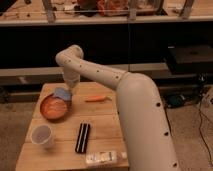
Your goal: Place the white sponge in the ceramic bowl
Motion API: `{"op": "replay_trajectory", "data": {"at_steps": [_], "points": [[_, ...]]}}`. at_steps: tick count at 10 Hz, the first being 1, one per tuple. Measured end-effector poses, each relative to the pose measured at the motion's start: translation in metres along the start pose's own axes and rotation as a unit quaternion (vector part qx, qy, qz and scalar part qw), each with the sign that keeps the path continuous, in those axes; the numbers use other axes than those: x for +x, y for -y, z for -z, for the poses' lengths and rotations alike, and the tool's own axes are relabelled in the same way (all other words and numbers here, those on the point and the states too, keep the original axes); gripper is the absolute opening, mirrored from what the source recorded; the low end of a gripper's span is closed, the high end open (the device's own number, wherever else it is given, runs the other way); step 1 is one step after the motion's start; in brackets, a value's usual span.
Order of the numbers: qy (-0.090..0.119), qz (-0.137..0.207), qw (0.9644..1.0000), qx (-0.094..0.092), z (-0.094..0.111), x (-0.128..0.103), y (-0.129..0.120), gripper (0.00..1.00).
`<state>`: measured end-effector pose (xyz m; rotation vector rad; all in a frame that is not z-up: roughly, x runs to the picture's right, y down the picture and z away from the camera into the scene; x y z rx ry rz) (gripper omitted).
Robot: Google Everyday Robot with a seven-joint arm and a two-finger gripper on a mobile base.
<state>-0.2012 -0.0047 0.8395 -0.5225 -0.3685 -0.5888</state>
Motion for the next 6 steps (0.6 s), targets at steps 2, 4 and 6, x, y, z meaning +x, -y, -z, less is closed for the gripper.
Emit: {"op": "replay_trajectory", "data": {"at_steps": [2,4,6], "points": [[0.000,0.005,1.0000,0.001,-0.0022,-0.0018,0.0022,0.00],[0.000,0.007,1.0000,0.002,-0.0033,-0.0021,0.0030,0.00],[0.000,0.011,0.9999,0.002,-0.0044,-0.0050,0.0049,0.00]]}}
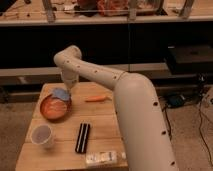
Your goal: Place the white sponge in the ceramic bowl
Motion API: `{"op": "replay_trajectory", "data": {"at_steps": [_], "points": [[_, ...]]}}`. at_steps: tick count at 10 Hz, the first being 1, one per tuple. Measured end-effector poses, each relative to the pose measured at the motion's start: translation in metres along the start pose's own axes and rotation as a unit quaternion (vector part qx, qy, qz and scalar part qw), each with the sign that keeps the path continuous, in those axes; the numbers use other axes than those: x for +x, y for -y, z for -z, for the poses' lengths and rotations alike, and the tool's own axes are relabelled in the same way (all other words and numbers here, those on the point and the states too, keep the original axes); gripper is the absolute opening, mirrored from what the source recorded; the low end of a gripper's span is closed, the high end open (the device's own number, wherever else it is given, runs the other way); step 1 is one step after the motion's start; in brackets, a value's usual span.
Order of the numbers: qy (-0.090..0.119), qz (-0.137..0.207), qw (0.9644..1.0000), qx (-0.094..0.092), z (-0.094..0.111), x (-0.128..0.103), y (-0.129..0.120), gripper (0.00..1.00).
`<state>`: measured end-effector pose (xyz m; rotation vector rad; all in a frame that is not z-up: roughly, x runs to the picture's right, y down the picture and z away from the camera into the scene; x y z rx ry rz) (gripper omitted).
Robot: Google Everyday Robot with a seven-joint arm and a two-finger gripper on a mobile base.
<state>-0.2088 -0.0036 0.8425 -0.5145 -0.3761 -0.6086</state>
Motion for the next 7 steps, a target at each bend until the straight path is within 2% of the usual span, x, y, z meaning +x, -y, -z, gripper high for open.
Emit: {"op": "replay_trajectory", "data": {"at_steps": [7], "points": [[-0.001,0.008,1.0000,0.003,-0.0034,-0.0033,0.0038,0.00]]}}
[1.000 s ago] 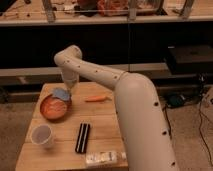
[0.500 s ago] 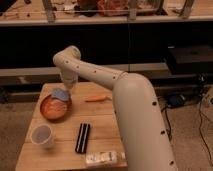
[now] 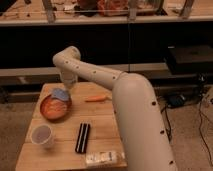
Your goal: Place the white sponge in the ceramic bowl
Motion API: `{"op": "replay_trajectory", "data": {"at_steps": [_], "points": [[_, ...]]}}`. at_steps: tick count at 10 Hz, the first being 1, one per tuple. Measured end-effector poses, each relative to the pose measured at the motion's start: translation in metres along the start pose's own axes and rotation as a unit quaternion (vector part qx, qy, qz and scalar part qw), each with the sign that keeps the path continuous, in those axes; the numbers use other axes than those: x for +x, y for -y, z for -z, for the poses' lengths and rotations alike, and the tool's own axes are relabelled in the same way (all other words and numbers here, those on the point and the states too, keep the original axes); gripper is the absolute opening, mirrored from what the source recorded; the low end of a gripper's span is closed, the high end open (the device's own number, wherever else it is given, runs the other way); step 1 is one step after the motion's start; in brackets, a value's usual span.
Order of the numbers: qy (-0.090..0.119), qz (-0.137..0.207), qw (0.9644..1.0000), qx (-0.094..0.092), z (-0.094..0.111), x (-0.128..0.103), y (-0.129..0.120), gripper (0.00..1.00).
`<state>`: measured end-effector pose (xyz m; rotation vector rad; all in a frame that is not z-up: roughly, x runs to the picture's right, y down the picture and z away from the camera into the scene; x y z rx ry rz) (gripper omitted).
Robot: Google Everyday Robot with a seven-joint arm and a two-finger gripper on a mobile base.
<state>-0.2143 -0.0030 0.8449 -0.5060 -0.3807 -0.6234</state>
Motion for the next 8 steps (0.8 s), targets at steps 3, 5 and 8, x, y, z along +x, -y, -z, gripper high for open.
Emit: {"op": "replay_trajectory", "data": {"at_steps": [3,5,8], "points": [[0.001,0.004,1.0000,0.001,-0.0019,-0.0033,0.0020,0.00],[0.000,0.006,1.0000,0.002,-0.0029,-0.0029,0.0028,0.00],[0.000,0.009,0.9999,0.004,-0.0047,-0.0040,0.0050,0.00]]}}
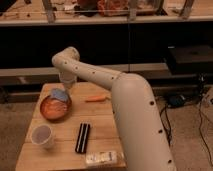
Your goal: Place the white sponge in the ceramic bowl
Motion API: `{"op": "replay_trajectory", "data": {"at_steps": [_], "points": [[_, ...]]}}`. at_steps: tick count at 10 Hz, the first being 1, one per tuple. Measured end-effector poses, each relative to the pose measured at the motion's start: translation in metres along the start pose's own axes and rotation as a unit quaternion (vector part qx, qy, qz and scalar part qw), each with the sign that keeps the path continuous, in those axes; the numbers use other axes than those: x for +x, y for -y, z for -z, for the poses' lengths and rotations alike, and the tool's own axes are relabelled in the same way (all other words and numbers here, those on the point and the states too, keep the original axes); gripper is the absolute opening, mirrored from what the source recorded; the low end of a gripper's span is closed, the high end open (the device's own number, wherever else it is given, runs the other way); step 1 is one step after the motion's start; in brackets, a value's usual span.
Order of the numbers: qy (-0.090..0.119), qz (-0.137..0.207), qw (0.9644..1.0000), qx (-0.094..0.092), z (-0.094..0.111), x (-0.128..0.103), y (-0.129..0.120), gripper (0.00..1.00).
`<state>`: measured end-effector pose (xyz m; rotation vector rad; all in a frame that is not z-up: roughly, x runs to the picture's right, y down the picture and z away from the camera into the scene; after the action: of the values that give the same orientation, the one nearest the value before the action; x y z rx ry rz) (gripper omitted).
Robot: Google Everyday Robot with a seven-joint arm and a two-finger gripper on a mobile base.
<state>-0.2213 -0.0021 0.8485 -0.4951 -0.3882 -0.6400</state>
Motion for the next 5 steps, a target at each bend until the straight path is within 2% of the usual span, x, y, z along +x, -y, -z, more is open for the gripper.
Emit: {"op": "replay_trajectory", "data": {"at_steps": [5], "points": [[0.001,0.005,1.0000,0.002,-0.0033,-0.0017,0.0028,0.00]]}}
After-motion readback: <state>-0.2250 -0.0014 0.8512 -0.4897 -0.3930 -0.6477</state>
